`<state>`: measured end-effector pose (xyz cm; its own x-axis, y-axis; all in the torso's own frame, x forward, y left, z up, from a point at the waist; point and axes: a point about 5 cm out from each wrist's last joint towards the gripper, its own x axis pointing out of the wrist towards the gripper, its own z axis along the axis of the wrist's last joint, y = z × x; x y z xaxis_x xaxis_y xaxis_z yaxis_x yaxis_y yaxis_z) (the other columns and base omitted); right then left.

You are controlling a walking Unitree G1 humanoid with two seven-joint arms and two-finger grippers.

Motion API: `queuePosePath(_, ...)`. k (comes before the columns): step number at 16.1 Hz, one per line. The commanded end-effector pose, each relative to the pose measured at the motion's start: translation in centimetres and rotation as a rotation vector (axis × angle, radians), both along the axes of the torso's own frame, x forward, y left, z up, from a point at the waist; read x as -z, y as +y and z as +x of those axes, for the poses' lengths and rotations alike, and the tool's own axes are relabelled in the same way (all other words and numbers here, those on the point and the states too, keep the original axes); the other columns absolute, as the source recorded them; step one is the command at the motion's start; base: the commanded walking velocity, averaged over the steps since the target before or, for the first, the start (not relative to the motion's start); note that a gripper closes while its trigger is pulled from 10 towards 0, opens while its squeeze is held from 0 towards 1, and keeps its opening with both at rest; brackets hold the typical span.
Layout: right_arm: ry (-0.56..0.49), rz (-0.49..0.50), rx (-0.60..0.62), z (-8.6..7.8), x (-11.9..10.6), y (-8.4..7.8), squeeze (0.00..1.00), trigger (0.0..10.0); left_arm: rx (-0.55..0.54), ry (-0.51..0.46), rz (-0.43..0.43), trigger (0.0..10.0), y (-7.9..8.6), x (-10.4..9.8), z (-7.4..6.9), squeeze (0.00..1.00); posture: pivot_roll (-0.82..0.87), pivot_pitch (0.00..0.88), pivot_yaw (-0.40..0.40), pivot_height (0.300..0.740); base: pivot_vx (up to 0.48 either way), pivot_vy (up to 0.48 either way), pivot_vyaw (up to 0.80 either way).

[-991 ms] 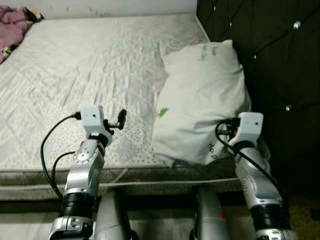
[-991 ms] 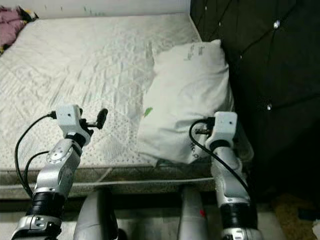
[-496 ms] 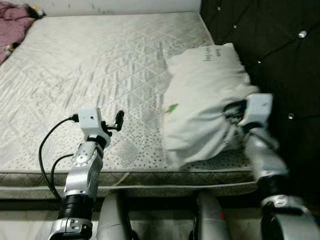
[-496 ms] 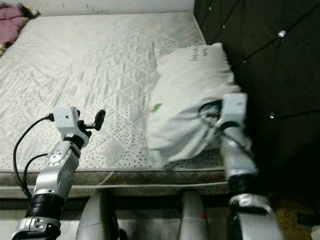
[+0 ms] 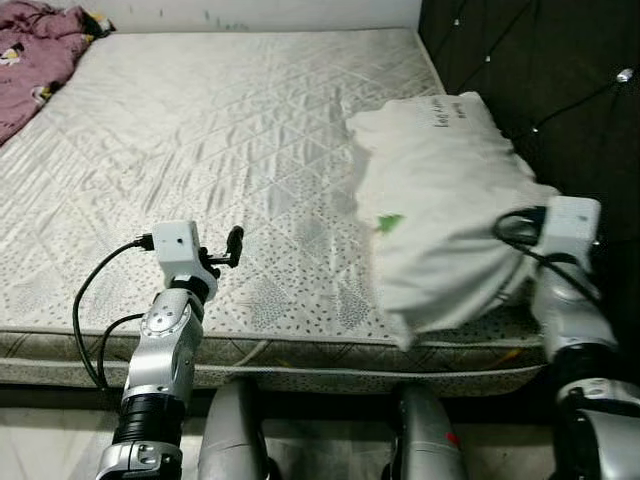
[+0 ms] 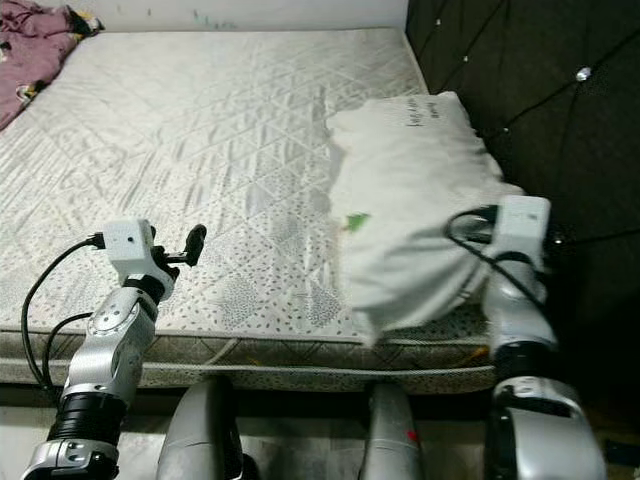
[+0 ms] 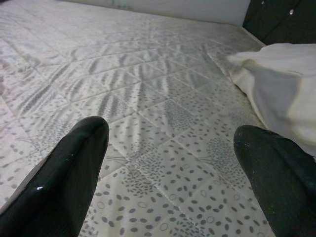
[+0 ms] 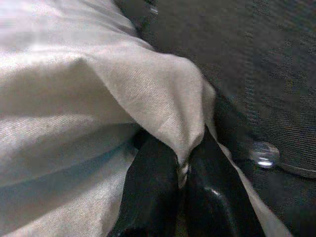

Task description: Clean up the room

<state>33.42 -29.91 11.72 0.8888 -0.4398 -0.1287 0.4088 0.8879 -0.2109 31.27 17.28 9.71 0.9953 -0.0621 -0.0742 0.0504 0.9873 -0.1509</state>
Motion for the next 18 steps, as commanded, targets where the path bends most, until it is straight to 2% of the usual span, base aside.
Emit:
queuePosePath(1, -0.064, 0.001, 0.068, 0.0, -1.8, -1.7, 0.00, 10.0, -0.007, -0.006, 0.015, 10.0, 0.4, -0.3, 0.0, 0.00, 0.00, 0.000, 0.035, 0.606, 0.000, 0.000, 0.00)
queuePosePath(5, -0.062, -0.055, 0.148, -0.9, -2.5, -4.4, 0.00, 10.0, -0.003, -0.003, 0.020, 10.0, 0.4, -0.3, 0.0, 0.00, 0.00, 0.000, 0.035, 0.606, 0.000, 0.000, 0.00)
queuePosePath(6, -0.040, -0.078, 0.156, -1.6, -2.0, -4.9, 0.00, 10.0, -0.005, -0.003, 0.020, 10.0, 0.4, -0.3, 0.0, 0.00, 0.00, 0.000, 0.035, 0.606, 0.000, 0.000, 0.00)
queuePosePath(8, -0.002, -0.089, 0.160, -2.9, -0.7, -5.3, 0.00, 10.0, -0.009, 0.000, 0.020, 10.0, 0.5, -0.2, -0.2, 0.00, 0.01, 0.000, 0.028, 0.606, 0.000, 0.000, 0.00)
queuePosePath(11, 0.024, -0.043, 0.156, -4.8, 1.8, -4.8, 0.00, 10.0, -0.010, 0.004, 0.020, 10.0, 0.6, -0.1, -0.2, 0.00, 0.00, 0.000, 0.032, 0.606, 0.000, 0.000, 0.00)
queuePosePath(12, 0.003, 0.008, 0.129, -4.9, 2.3, -4.0, 0.70, 10.0, -0.006, 0.006, 0.020, 10.0, 0.5, -0.1, -0.2, 0.00, -0.01, 0.000, 0.036, 0.606, 0.000, 0.000, 0.00)
queuePosePath(13, -0.016, 0.011, 0.114, -4.8, 2.2, -3.3, 0.93, 10.0, -0.003, 0.007, 0.021, 10.0, 0.5, -0.1, -0.1, 0.00, -0.01, 0.000, 0.038, 0.606, 0.000, 0.000, 0.00)
queuePosePath(14, -0.023, 0.013, 0.110, -4.7, 2.2, -3.1, 0.93, 10.0, -0.002, 0.008, 0.022, 10.0, 0.5, -0.1, -0.1, 0.00, -0.01, 0.000, 0.038, 0.606, 0.000, 0.000, 0.00)
queuePosePath(15, -0.056, 0.023, 0.058, -4.1, 1.9, -1.7, 1.00, 10.0, 0.005, 0.008, 0.024, 10.0, 0.4, -0.2, 0.1, 0.00, -0.01, 0.000, 0.041, 0.606, 0.000, 0.000, 0.00)
queuePosePath(18, -0.081, 0.035, 0.023, -3.7, 1.5, -0.7, 1.00, 10.0, 0.003, 0.007, 0.023, 10.0, 0.3, -0.2, 0.1, 0.00, -0.01, 0.000, 0.037, 0.606, 0.000, 0.000, 0.00)
